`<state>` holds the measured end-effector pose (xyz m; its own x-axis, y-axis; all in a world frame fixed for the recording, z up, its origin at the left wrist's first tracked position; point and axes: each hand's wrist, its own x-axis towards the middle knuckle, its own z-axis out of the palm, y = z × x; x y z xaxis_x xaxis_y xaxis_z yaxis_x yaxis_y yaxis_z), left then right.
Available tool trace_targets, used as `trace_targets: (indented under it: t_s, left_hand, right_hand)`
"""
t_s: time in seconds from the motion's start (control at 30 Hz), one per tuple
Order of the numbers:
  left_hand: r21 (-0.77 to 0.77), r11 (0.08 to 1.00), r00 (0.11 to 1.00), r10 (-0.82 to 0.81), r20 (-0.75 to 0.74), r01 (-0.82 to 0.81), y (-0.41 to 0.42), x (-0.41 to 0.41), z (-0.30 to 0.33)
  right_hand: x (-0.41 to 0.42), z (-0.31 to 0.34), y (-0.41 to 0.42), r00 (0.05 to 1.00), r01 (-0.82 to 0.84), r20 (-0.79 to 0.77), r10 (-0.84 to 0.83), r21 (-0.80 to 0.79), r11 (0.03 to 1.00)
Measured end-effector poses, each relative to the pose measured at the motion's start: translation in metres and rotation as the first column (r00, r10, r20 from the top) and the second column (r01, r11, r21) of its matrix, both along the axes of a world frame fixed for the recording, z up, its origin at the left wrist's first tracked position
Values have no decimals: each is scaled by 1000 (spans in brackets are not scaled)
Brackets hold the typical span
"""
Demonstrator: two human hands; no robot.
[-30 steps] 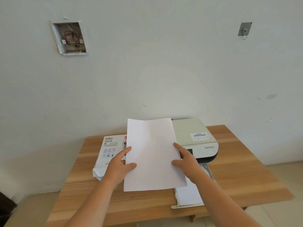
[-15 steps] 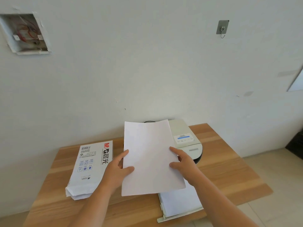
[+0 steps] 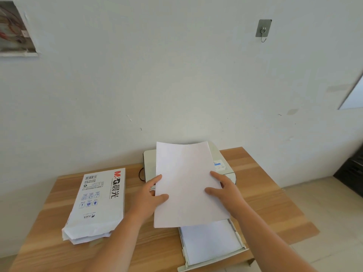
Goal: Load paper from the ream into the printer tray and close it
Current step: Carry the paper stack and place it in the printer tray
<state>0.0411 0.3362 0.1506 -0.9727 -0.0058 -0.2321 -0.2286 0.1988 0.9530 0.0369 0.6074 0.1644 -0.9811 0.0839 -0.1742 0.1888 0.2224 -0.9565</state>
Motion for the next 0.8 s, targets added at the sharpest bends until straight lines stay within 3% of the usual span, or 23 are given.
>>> trace_targets:
  t_s: [0.2,0.4,0.8]
  left_hand:
    - [-79,995,998,60,-6,-60,30,0,0]
    - [-40,986,986,157,-60,-160,78,6,8]
    - [-66,971,973,229,16,-228,119,36,-18]
  right_hand:
    - [-10,-1,30,997,-68,-42,70,36,997]
    - [-29,6,72,986,-166,-16,167,56,985]
    - [-31,-22,104,970,-208,132,204,19,978]
